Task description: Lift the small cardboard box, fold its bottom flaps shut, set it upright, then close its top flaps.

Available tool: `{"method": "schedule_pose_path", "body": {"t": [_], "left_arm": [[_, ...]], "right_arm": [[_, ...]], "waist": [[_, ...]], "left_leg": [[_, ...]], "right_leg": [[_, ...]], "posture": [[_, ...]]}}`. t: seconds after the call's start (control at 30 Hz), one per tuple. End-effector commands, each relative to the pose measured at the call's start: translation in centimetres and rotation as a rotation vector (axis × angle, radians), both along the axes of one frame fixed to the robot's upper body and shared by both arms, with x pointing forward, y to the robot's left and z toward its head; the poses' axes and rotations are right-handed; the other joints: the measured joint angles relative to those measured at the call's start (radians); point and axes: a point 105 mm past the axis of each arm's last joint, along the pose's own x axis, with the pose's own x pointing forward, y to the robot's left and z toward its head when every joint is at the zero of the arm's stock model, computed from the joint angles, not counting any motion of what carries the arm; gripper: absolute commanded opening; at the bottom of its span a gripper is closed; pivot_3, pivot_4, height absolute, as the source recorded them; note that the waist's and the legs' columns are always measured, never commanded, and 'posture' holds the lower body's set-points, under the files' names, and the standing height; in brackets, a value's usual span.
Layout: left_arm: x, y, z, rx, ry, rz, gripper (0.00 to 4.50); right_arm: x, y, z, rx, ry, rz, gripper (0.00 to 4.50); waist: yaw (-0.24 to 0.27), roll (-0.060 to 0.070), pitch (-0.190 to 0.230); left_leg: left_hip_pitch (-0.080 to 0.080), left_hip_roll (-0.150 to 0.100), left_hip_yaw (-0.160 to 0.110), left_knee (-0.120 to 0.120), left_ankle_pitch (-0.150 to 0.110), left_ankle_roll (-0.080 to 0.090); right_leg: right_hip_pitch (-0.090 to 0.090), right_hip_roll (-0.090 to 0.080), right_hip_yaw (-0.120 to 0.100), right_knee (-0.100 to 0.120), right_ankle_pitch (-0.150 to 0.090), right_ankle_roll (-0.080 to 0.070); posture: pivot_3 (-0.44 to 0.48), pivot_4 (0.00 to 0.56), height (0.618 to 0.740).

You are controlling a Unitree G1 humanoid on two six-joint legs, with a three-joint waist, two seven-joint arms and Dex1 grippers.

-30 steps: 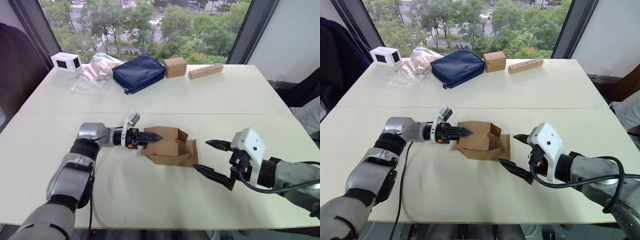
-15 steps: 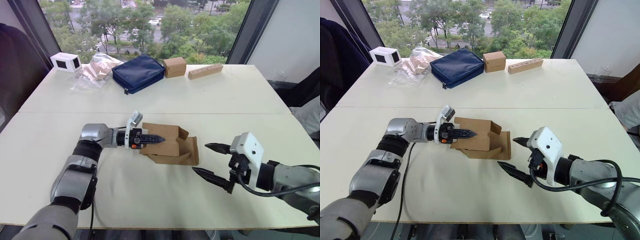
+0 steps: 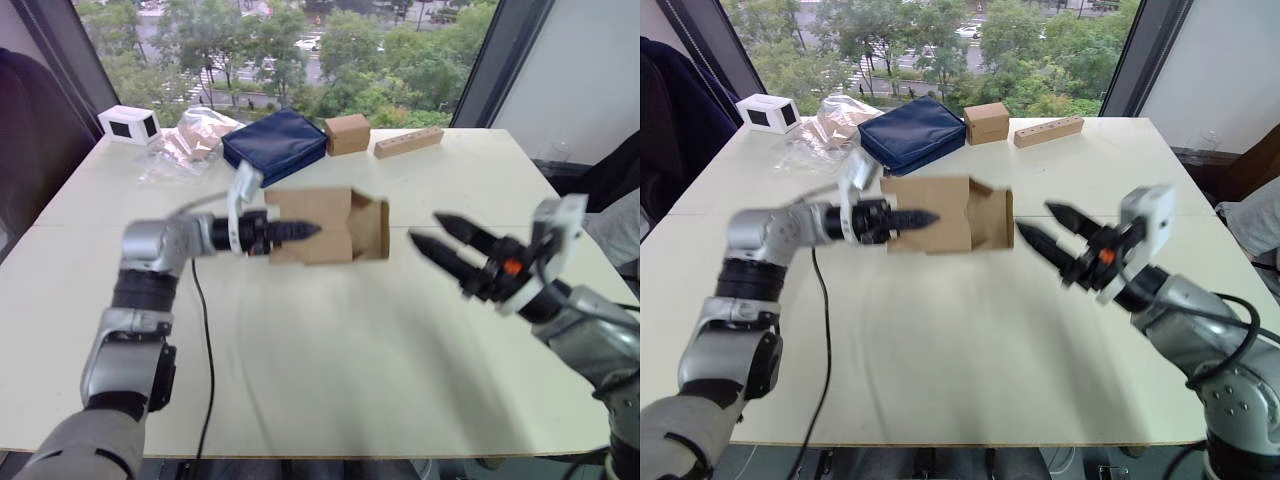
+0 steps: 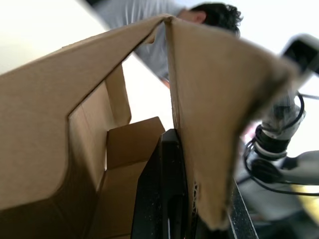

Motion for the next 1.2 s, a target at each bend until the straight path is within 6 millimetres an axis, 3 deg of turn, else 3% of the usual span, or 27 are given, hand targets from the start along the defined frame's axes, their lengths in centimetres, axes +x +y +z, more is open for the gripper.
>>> {"method": "schedule_pose_path", "body": {"t": [0.03,0.17,0.3,0.47,0.73,1.03,1.2], "left_arm": [[-0.8,0.0,3.4,-0.034,-0.150,0.014,0.00],[-1.3,-0.2,4.1,-0.011,-0.238,0.025,0.00],[-1.9,-0.6,4.7,0.009,-0.309,0.012,0.00],[-2.4,-1.1,4.9,0.008,-0.330,-0.008,0.00],[-3.3,-1.8,4.8,-0.004,-0.315,-0.064,0.00],[-4.2,-1.8,4.6,0.001,-0.275,-0.148,0.00],[-3.7,-1.6,4.5,0.008,-0.277,-0.129,0.00]], "right_arm": [[1.7,0.1,1.8,0.109,-0.060,-0.025,1.53],[3.1,0.8,3.7,0.158,-0.102,-0.001,0.04],[4.3,2.0,6.2,0.142,-0.147,0.055,0.04],[4.7,2.9,6.5,0.096,-0.156,0.098,0.04],[4.2,5.4,4.4,0.014,-0.118,0.197,0.04],[2.7,6.5,3.4,0.032,-0.089,0.291,0.04],[2.5,6.0,3.3,0.021,-0.093,0.272,0.04]], "waist": [[-0.002,0.001,0.000],[-0.003,0.001,0.000],[-0.004,0.001,0.000],[-0.002,0.001,0.000],[-0.003,0.001,0.000],[-0.004,0.001,0.000],[-0.004,0.001,0.000]], "left_leg": [[0.000,0.000,0.000,0.000,0.000,0.000],[0.000,0.000,0.000,0.000,0.000,0.000],[-0.001,0.000,0.000,0.000,0.000,0.000],[-0.001,0.000,0.001,0.000,0.000,0.000],[-0.002,0.000,0.001,0.000,0.000,0.000],[-0.003,0.000,0.001,0.000,0.000,0.000],[-0.003,0.000,0.001,0.000,0.000,0.000]], "right_leg": [[0.000,0.000,0.000,0.000,0.000,0.000],[0.000,0.000,0.000,0.001,0.000,0.000],[-0.002,0.000,0.000,0.002,0.000,0.000],[-0.003,0.000,0.000,0.004,0.000,0.000],[-0.004,0.000,0.000,0.004,0.000,0.000],[-0.006,0.000,0.000,0.005,0.000,0.000],[-0.006,0.000,0.000,0.005,0.000,0.000]], "posture": [[0.000,0.150,0.740],[0.000,0.150,0.740],[0.000,0.150,0.740],[0.000,0.150,0.740],[0.000,0.150,0.740],[0.000,0.150,0.740],[0.000,0.150,0.740]]}}
